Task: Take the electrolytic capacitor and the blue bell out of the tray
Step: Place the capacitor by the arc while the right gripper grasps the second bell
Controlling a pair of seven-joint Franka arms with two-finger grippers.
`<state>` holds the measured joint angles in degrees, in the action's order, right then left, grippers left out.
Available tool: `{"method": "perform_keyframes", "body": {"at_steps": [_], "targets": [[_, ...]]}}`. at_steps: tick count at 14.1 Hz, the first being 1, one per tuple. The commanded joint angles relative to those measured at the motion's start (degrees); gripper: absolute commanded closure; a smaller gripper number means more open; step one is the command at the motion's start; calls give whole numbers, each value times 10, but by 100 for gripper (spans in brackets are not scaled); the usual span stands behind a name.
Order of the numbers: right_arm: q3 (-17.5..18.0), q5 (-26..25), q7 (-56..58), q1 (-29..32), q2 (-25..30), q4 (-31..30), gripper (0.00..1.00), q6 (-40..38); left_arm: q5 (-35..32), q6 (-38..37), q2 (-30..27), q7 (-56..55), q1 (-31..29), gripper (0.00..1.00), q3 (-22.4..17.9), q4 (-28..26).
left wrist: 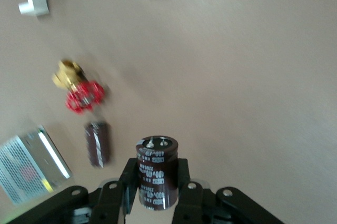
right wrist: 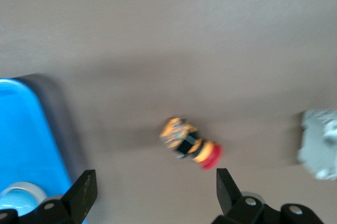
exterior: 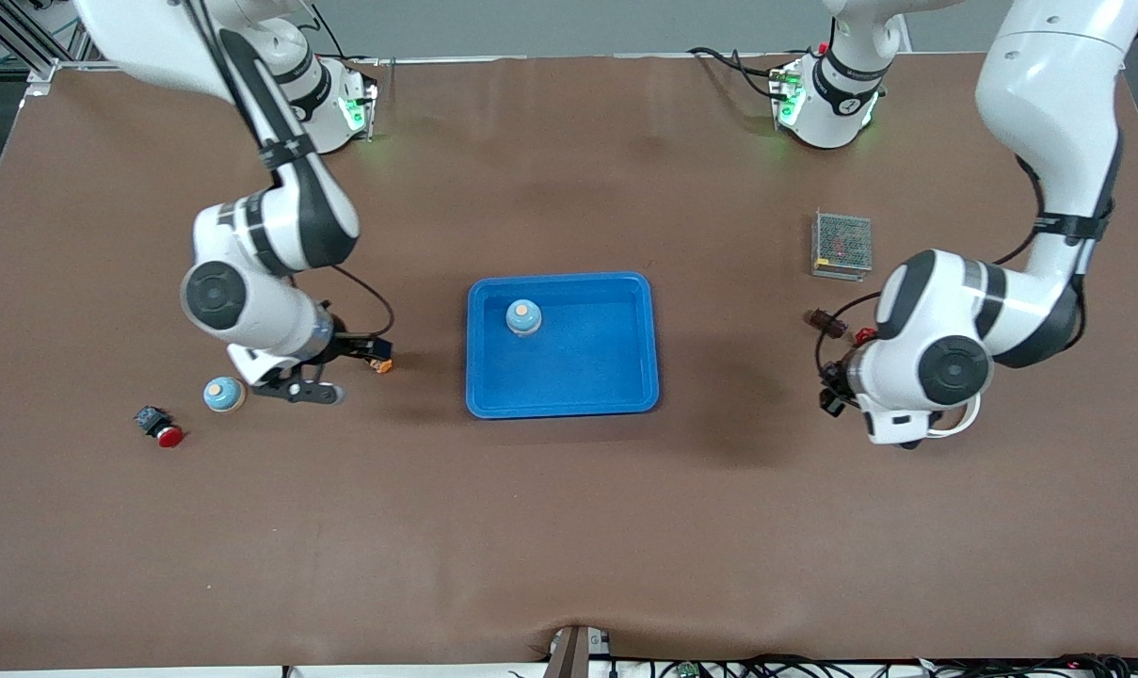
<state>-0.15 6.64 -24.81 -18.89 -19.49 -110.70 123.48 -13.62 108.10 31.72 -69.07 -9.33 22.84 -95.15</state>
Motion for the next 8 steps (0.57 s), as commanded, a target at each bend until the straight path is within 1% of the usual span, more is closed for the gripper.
{"method": "perform_keyframes", "body": {"at_steps": [1,3,5,8], "targets": [[-7,10,-80,-45,9,-7,0,15,-35,2,-18,44,-23,100,4,-35],[-7,10,-126,-77,8,-7,0,20,-61,15,-13,60,-43,100,5,-49],[-8,7,-161,-117,6,-8,0,28,-74,29,-4,88,-57,100,4,-53],[-8,7,-233,-159,-13,-11,0,72,-93,57,16,118,-80,100,4,-55]]}}
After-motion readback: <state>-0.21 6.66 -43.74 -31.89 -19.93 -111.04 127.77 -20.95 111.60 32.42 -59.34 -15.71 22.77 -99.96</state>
